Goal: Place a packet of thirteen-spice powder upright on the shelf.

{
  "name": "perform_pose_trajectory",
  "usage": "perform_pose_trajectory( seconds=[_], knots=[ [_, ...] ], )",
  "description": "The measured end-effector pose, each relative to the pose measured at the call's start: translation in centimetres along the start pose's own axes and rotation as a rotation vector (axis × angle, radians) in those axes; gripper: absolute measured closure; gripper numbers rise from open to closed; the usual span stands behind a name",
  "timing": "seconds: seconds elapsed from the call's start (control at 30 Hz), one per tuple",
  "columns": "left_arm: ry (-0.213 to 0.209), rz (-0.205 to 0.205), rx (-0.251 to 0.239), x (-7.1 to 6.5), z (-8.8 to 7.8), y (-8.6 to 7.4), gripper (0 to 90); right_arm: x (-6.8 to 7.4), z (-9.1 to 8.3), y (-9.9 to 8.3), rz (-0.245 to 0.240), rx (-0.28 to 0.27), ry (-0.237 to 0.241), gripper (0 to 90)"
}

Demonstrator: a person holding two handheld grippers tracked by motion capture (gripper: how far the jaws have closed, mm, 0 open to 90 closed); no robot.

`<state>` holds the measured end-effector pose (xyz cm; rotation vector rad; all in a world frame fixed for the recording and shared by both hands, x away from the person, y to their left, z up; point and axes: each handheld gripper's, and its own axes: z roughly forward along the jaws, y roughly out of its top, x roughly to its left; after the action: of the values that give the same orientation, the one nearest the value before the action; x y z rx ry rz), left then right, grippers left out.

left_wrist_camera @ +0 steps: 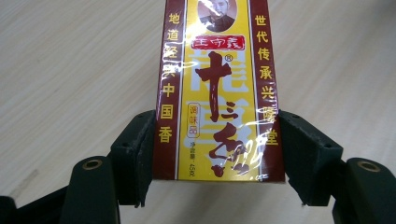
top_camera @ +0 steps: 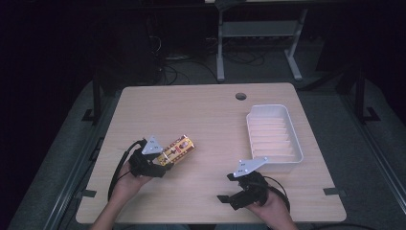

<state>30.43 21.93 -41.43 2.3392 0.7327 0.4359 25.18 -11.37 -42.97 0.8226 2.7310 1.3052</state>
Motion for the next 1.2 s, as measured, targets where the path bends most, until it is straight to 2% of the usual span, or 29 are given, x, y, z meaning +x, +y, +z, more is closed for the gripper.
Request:
perform_pose_trajectory(
  seconds=[0.13, 0.2, 0.33, 0.43, 0.6, 0.73, 1.03, 1.2],
  knots=[
    [-0.005, 0.027, -0.015, -1.4, -0.3, 0.1, 33.0, -0.3, 0.3, 0.4, 0.043, 0.024, 0.047, 19.5],
    [-0.011, 0.031, -0.022, -2.0, -0.5, 0.1, 33.0, -0.3, 0.6, 0.5, 0.052, 0.034, 0.044, 15.7],
    [-0.025, 0.040, -0.032, -3.2, -0.6, 0.0, 33.0, -0.4, 1.1, 1.1, 0.068, 0.051, 0.059, 15.3],
    [-0.038, 0.045, -0.045, -3.9, -0.7, -0.1, 33.0, -0.4, 1.4, 1.6, 0.066, 0.043, 0.059, 14.5],
    [-0.057, 0.059, -0.071, -5.1, -0.8, 0.0, 33.0, -0.8, 1.8, 1.9, 0.101, 0.039, 0.059, 14.3],
    [-0.072, 0.068, -0.086, -6.0, -0.8, -0.2, 33.0, -0.8, 1.9, 1.7, 0.109, 0.038, 0.046, 15.0],
    [-0.100, 0.092, -0.103, -7.5, -0.7, -0.4, 32.9, -0.9, 1.7, 1.5, 0.164, -0.031, 0.078, 23.0],
    [-0.108, 0.114, -0.111, -8.2, -0.4, -0.1, 32.9, -1.0, 1.3, 1.4, 0.175, -0.072, 0.084, 28.2]
  ],
)
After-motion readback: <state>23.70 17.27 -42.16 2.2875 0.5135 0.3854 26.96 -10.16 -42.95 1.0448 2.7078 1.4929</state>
